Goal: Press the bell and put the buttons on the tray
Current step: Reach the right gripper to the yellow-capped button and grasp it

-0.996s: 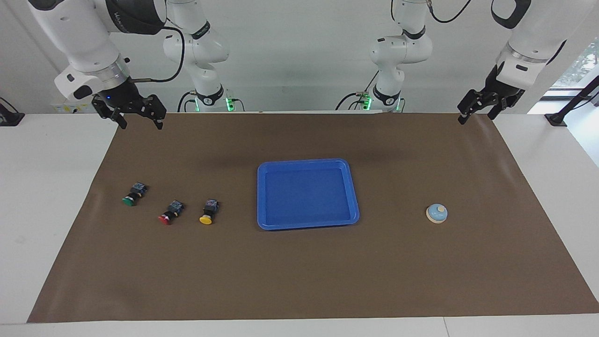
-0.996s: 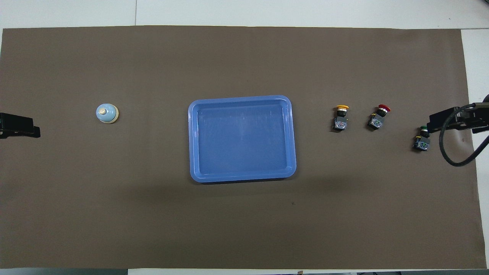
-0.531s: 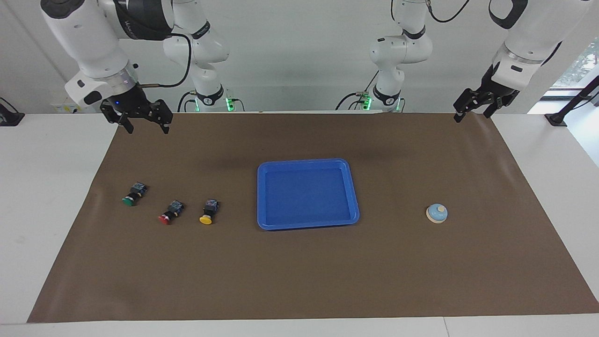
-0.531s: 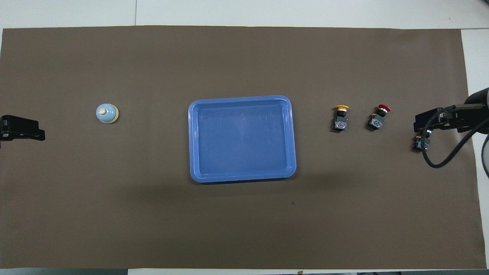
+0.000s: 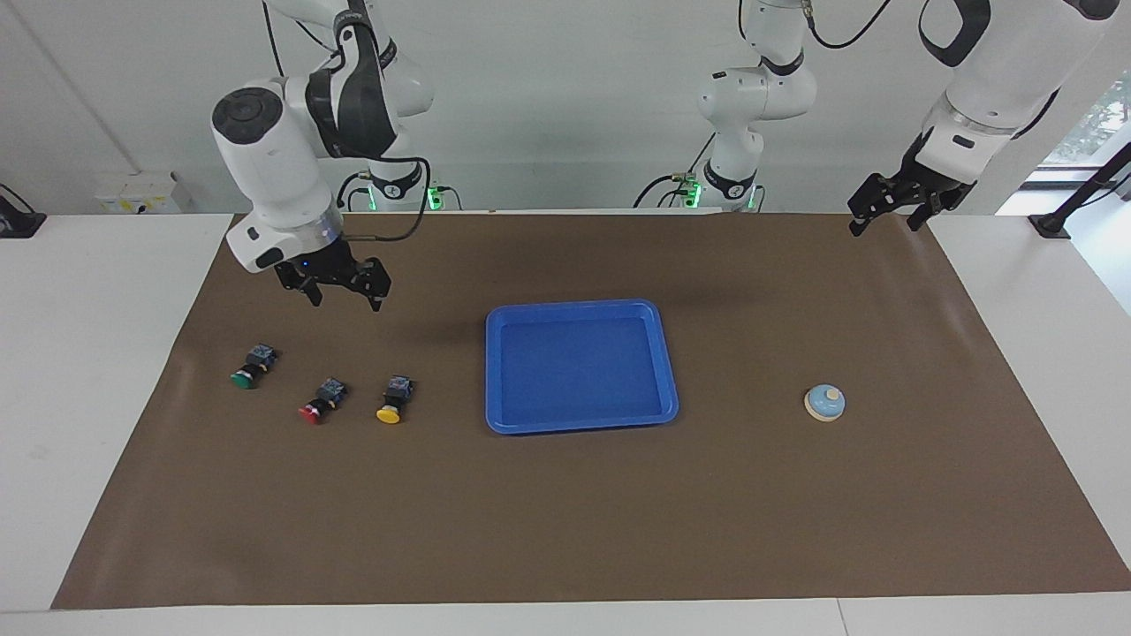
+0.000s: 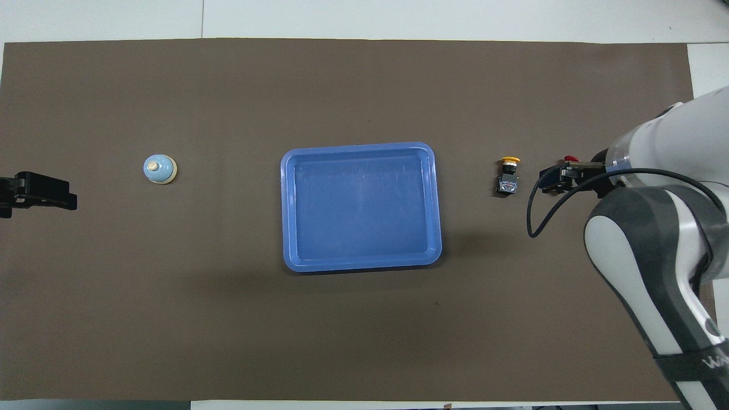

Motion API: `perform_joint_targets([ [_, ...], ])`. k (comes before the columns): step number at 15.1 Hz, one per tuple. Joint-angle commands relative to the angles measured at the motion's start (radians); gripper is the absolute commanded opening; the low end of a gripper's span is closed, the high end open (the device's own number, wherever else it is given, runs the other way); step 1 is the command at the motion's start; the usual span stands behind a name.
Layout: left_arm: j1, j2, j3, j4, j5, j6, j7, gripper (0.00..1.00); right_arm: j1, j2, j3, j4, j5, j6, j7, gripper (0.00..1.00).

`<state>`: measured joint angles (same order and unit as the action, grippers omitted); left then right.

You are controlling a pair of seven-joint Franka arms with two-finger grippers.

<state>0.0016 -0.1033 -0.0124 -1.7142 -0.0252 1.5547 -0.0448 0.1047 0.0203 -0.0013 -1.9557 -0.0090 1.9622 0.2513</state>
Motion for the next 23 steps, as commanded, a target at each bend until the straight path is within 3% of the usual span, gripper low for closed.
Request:
perform_joint_targets([
  [1, -0.012, 0.004, 0.011, 0.015, -0.012, -0.027, 0.017, 1.00, 0.019, 0.044, 0.000, -0.073, 0.014, 0.151, 0.060, 1.00],
  [5, -0.012, 0.004, 0.011, 0.015, -0.012, -0.030, 0.019, 1.00, 0.029, 0.090, 0.000, -0.149, 0.014, 0.322, 0.062, 1.00],
  [9, -0.014, 0.004, 0.011, 0.016, -0.012, -0.033, 0.088, 1.00, 0.029, 0.176, 0.000, -0.155, 0.014, 0.421, 0.068, 1.00],
  [16, -0.014, 0.004, 0.011, 0.015, -0.010, -0.019, 0.089, 1.00, 0.029, 0.265, 0.000, -0.143, 0.011, 0.509, 0.069, 1.00],
  [18, -0.011, 0.004, 0.014, 0.016, -0.010, -0.019, 0.085, 1.00, 0.029, 0.276, 0.000, -0.143, 0.006, 0.530, 0.069, 0.95],
  [20, -0.002, 0.004, 0.014, 0.016, -0.010, -0.025, 0.083, 1.00, 0.029, 0.277, 0.000, -0.143, 0.004, 0.532, 0.069, 0.77],
  [23, -0.002, 0.004, 0.014, 0.016, -0.010, -0.024, 0.083, 1.00, 0.029, 0.277, 0.000, -0.141, 0.004, 0.527, 0.071, 0.06],
])
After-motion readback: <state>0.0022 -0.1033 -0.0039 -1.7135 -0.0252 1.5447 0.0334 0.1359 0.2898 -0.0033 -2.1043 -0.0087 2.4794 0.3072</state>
